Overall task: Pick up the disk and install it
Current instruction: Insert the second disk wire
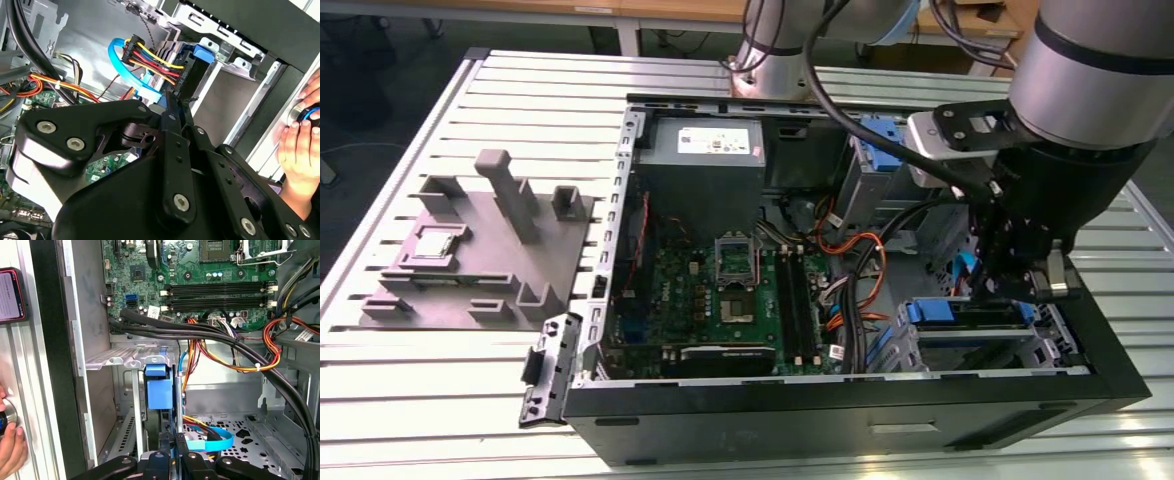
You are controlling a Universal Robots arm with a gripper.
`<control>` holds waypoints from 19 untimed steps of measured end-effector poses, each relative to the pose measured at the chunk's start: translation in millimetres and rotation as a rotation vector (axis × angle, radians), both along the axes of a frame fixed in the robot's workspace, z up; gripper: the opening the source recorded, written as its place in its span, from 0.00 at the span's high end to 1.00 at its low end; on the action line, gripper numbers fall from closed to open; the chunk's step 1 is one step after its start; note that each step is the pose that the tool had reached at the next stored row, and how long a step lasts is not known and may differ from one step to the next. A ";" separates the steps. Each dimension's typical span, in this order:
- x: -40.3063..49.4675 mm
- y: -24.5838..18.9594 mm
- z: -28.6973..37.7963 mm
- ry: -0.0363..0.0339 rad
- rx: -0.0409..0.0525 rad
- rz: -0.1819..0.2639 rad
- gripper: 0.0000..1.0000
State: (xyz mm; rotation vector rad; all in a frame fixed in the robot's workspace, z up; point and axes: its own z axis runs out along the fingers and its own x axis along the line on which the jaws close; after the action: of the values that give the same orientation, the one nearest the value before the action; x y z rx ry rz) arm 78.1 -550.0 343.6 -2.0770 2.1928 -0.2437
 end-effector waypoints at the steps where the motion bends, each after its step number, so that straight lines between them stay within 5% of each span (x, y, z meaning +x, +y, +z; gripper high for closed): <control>1: 0.0 -0.3 -0.3 -0.0002 0.0001 0.008 0.84; 5: -0.2 -0.8 -1.4 -0.0009 0.0001 0.050 0.84; 19: 0.6 -3.1 -5.6 -0.0018 0.0001 0.050 0.84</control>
State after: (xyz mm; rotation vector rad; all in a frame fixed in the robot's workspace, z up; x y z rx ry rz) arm 78.7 -553.2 338.0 -2.1275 2.1366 -0.2408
